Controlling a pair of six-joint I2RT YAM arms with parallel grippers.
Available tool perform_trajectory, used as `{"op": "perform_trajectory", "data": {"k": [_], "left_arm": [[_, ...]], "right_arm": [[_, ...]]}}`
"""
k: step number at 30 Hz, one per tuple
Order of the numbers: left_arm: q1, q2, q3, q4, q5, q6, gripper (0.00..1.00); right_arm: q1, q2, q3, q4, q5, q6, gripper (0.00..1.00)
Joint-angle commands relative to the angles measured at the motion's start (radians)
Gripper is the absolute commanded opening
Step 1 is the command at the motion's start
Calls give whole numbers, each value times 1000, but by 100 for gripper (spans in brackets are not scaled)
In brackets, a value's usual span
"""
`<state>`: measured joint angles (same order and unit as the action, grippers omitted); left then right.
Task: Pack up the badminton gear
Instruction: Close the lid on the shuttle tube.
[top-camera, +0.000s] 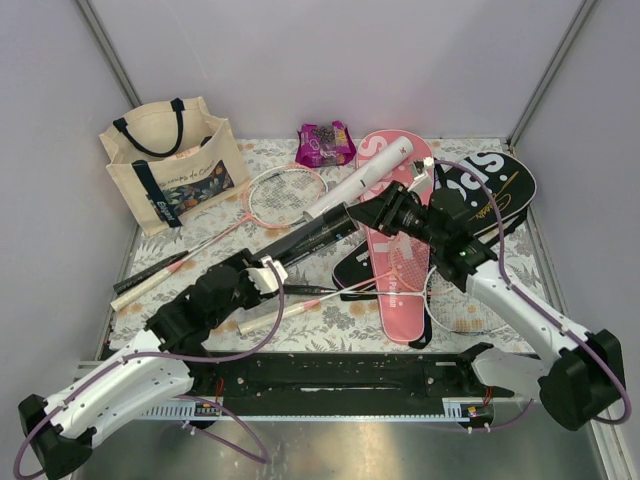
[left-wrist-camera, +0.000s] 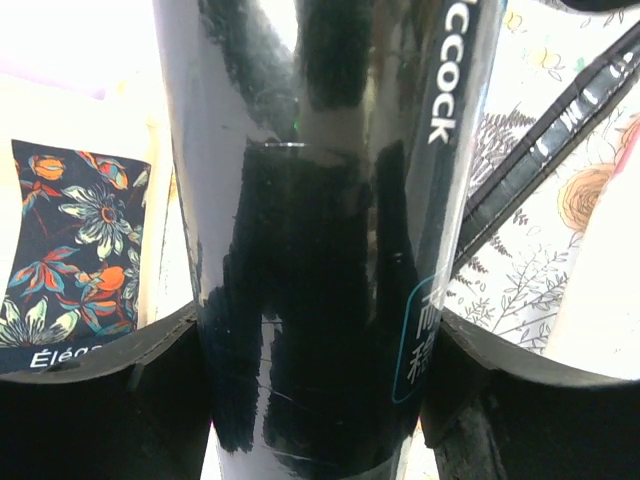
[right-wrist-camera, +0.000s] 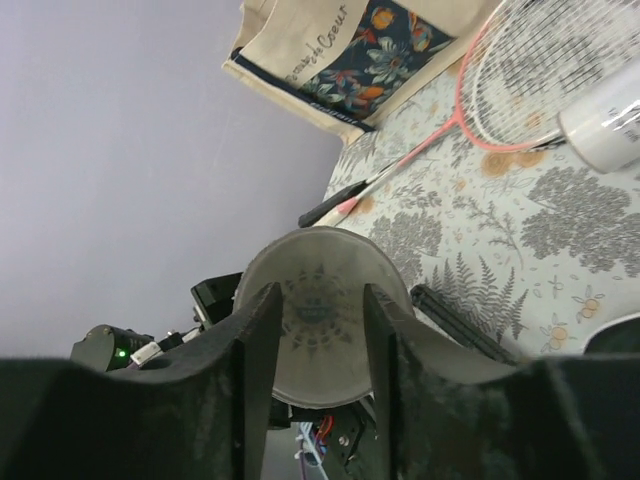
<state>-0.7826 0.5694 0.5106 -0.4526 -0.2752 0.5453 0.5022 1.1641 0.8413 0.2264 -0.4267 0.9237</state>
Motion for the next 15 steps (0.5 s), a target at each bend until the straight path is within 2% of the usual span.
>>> {"op": "perform_trajectory", "data": {"k": [1,5,9,12,15], "left_arm": [[-9,15,89,267,-5,-4,39],[25,61,89,310,31,-4,39],[58,177,143,365,76,1,39],[89,302,199,422,85,15,39],[170,432,261,489,132,8,39]], "right_arm": [[50,-124,67,-180,175,-104,55],[50,-265,52,-213,362,-135,71],[49,-383,-4,-188,421,-154,91],[50,-444,-30,-220,486,-190,95],[50,-494,-48,-314,513,-220,99]]}}
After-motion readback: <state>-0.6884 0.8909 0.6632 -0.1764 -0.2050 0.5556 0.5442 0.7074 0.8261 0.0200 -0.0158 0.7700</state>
